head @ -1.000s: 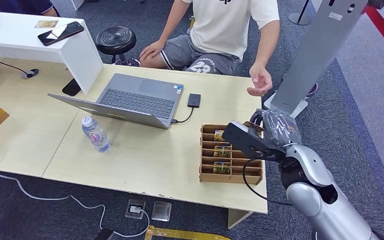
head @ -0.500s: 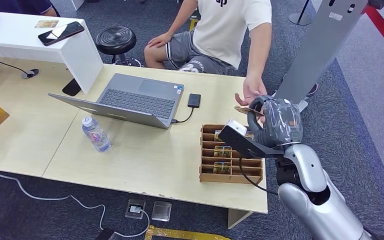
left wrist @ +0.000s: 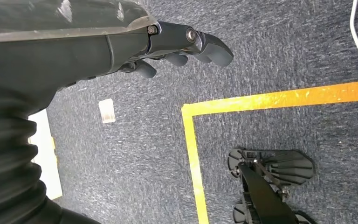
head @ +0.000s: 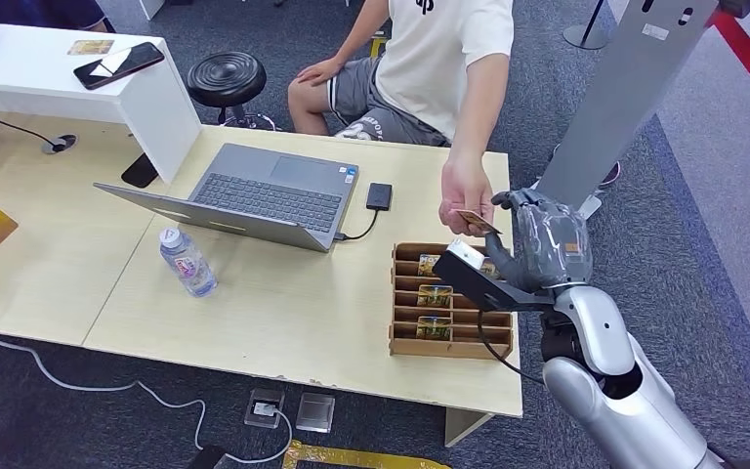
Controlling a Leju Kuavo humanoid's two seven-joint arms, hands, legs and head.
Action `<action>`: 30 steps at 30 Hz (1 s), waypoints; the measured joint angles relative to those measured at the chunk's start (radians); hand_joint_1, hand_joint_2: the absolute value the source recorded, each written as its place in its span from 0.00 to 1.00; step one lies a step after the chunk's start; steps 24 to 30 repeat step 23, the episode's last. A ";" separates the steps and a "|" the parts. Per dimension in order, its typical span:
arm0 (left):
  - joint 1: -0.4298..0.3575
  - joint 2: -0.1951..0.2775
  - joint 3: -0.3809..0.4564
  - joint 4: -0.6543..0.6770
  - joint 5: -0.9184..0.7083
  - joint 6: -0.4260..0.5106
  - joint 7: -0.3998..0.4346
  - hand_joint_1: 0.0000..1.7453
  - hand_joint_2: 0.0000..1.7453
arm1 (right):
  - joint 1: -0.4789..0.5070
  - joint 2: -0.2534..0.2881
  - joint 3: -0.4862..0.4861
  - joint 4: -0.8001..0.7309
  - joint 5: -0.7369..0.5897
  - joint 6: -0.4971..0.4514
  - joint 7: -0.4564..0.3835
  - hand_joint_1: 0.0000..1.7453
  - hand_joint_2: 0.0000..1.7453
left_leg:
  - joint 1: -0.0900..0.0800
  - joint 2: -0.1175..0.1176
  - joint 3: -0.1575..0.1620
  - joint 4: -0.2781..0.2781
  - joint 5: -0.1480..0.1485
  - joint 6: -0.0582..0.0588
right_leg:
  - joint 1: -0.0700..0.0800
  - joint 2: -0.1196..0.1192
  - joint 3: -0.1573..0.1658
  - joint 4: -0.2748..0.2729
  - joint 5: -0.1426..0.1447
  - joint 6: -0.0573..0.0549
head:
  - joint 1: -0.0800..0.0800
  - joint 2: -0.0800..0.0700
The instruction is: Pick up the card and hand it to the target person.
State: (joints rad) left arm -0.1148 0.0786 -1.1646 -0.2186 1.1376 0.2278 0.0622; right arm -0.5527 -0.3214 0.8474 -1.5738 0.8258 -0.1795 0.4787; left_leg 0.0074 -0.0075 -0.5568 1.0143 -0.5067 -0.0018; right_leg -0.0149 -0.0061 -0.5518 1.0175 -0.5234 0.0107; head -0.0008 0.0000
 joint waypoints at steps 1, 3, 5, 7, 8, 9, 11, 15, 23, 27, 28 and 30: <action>0.000 0.000 0.000 0.000 0.001 0.000 -0.001 0.00 0.00 | 0.000 0.001 0.000 0.004 0.002 0.000 -0.001 0.00 1.00 | 0.000 0.000 0.000 0.000 0.000 0.000 | 0.000 0.000 0.000 0.000 0.000 0.000 | 0.000 0.000; 0.000 0.000 0.000 0.000 0.003 0.000 -0.002 0.00 0.00 | 0.002 0.002 -0.001 0.009 -0.001 -0.004 -0.003 0.00 1.00 | 0.000 0.000 0.000 0.000 0.000 0.000 | 0.000 0.000 0.000 0.000 0.000 0.000 | 0.000 0.000; 0.000 0.000 0.000 0.000 0.006 0.000 -0.002 0.00 0.00 | 0.005 0.003 -0.004 0.011 -0.022 -0.014 -0.008 0.00 1.00 | 0.000 0.000 0.000 0.000 0.000 0.000 | 0.000 0.000 0.000 0.000 0.000 0.000 | 0.000 0.000; 0.001 0.000 0.000 0.000 0.011 0.000 -0.005 0.00 0.00 | 0.014 0.002 -0.013 0.005 -0.067 -0.033 -0.015 0.00 1.00 | 0.000 0.000 0.000 0.000 0.000 0.000 | 0.000 0.000 0.000 0.000 0.000 0.000 | 0.000 0.000; 0.002 0.000 0.000 0.000 0.013 0.000 -0.007 0.00 0.00 | 0.020 0.000 -0.020 -0.002 -0.094 -0.045 -0.019 0.00 1.00 | 0.000 0.000 0.000 0.000 0.000 0.000 | 0.000 0.000 0.000 0.000 0.000 0.000 | 0.000 0.000; 0.003 0.000 0.000 0.000 0.016 0.000 -0.009 0.00 0.00 | 0.027 -0.001 -0.028 -0.010 -0.119 -0.057 -0.022 0.00 1.00 | 0.000 0.000 0.000 0.000 0.000 0.000 | 0.000 0.000 0.000 0.000 0.000 0.000 | 0.000 0.000; 0.004 0.000 0.000 0.000 0.020 0.000 -0.009 0.00 0.00 | 0.041 -0.008 -0.045 -0.030 -0.167 -0.080 -0.028 0.00 1.00 | 0.000 0.000 0.000 0.000 0.000 0.000 | 0.000 0.000 0.000 0.000 0.000 0.000 | 0.000 0.000; 0.006 0.000 0.001 0.000 0.026 0.000 -0.003 0.00 0.00 | 0.084 -0.027 -0.082 -0.082 -0.281 -0.125 -0.050 0.00 1.00 | 0.000 0.000 0.000 0.000 0.000 0.000 | 0.000 0.000 0.000 0.000 0.000 0.000 | 0.000 0.000; 0.007 0.001 0.002 0.000 0.038 0.000 0.005 0.00 0.00 | 0.194 -0.056 -0.142 -0.163 -0.548 -0.134 -0.110 0.00 1.00 | 0.000 0.000 0.000 0.000 0.000 0.000 | 0.000 0.000 0.000 0.000 0.000 0.000 | 0.000 0.000; 0.007 0.001 0.002 0.000 0.038 0.000 0.005 0.00 0.00 | 0.194 -0.056 -0.142 -0.163 -0.548 -0.134 -0.110 0.00 1.00 | 0.000 0.000 0.000 0.000 0.000 0.000 | 0.000 0.000 0.000 0.000 0.000 0.000 | 0.000 0.000; 0.007 0.001 0.002 0.000 0.038 0.000 0.005 0.00 0.00 | 0.194 -0.056 -0.142 -0.163 -0.548 -0.134 -0.110 0.00 1.00 | 0.000 0.000 0.000 0.000 0.000 0.000 | 0.000 0.000 0.000 0.000 0.000 0.000 | 0.000 0.000; 0.007 0.001 0.002 0.000 0.038 0.000 0.005 0.00 0.00 | 0.194 -0.056 -0.142 -0.163 -0.548 -0.134 -0.110 0.00 1.00 | 0.000 0.000 0.000 0.000 0.000 0.000 | 0.000 0.000 0.000 0.000 0.000 0.000 | 0.000 0.000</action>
